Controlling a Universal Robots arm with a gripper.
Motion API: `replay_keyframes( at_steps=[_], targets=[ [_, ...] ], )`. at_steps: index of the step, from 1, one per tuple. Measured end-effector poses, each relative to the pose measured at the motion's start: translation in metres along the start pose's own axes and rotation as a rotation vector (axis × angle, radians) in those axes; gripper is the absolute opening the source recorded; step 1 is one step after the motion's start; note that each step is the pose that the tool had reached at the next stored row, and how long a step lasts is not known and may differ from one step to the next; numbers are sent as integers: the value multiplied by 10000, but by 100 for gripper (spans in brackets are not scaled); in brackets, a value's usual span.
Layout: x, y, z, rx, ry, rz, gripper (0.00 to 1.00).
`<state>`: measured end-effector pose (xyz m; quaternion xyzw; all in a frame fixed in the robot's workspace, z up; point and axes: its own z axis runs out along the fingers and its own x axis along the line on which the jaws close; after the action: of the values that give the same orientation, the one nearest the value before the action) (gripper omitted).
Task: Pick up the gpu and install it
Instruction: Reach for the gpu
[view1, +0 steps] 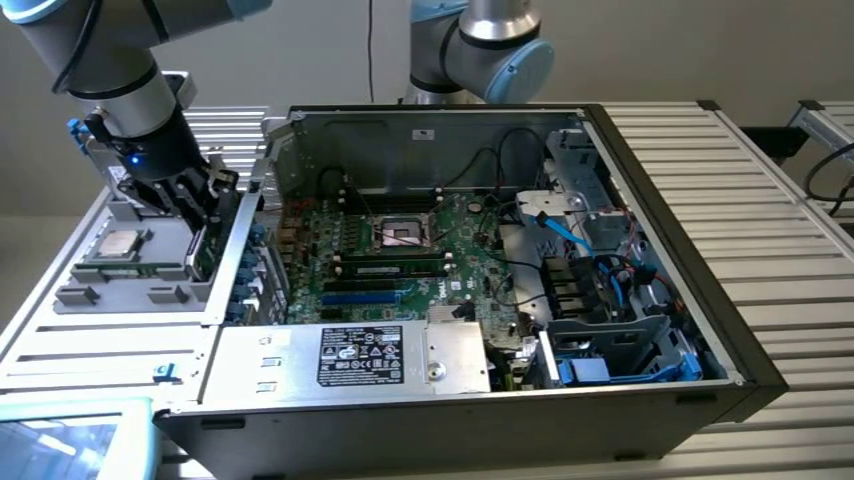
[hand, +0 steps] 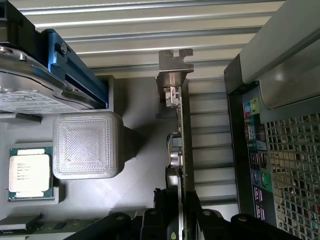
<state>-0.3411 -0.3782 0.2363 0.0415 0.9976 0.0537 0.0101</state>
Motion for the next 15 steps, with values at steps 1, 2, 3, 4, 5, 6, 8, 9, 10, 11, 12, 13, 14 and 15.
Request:
replay_keyframes(
  at_steps=[1,2,3,4,5,6,8,9,10,11,12,13,14,15],
  targets=[
    [0,0,0,0,-1,0,28],
    [0,0,0,0,-1,0,28],
    [0,0,0,0,-1,0,28],
    [0,0,0,0,-1,0,28],
    [0,0,1,-1,-1,0,28],
    [0,0,0,-1,-1,0,28],
    [0,0,0,-1,-1,0,28],
    [0,0,-1,-1,-2,0,28],
    [-1,4,-33,-5,-7,0,28],
    [-2,9,-80,-3,-4,1,28],
    [-2,14,-126,-1,-1,1,28],
    [-2,19,-172,-1,-1,1,28],
    [-3,24,-219,-1,-2,1,28],
    [-4,29,-265,0,-1,1,28]
  ],
)
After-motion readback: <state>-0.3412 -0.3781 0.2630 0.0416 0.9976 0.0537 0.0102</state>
